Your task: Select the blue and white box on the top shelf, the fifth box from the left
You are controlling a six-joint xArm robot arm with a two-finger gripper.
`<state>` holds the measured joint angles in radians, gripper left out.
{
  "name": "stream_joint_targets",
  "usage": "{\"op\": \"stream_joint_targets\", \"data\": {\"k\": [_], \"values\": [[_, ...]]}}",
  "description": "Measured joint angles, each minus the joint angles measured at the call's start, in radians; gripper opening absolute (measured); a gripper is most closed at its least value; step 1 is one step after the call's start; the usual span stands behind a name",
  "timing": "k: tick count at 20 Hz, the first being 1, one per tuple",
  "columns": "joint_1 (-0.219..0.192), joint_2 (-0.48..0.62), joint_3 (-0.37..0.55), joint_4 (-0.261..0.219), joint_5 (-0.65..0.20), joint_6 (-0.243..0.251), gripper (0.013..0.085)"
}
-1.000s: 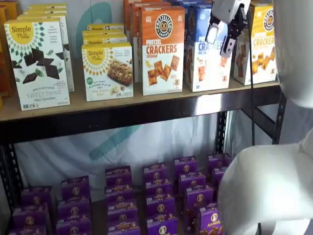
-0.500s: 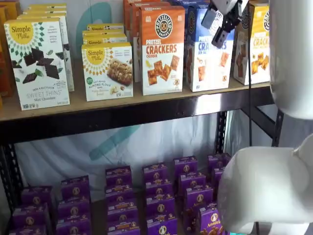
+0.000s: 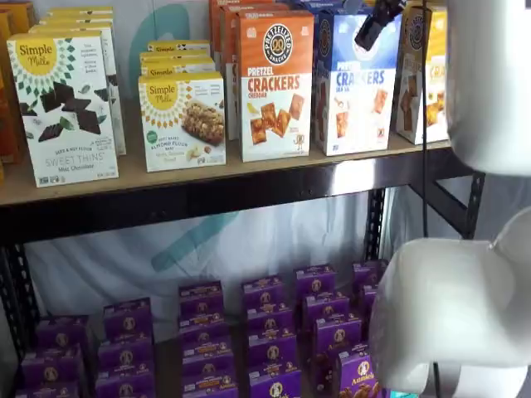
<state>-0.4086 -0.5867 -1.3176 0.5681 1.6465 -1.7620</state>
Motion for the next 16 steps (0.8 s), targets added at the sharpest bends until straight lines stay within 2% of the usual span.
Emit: {"op": "stream_joint_targets", "data": {"k": [4,9,16], "values": [[-0.009,0.040,-0.048,0.020,-0.025,0.001,0.0850],[0.022,0.095,-0.094,-0.019,-0.084,0.002,0.0850],[0.048,0.157,-0.121,-0.053,-0.116,-0.004,0.0850]]}}
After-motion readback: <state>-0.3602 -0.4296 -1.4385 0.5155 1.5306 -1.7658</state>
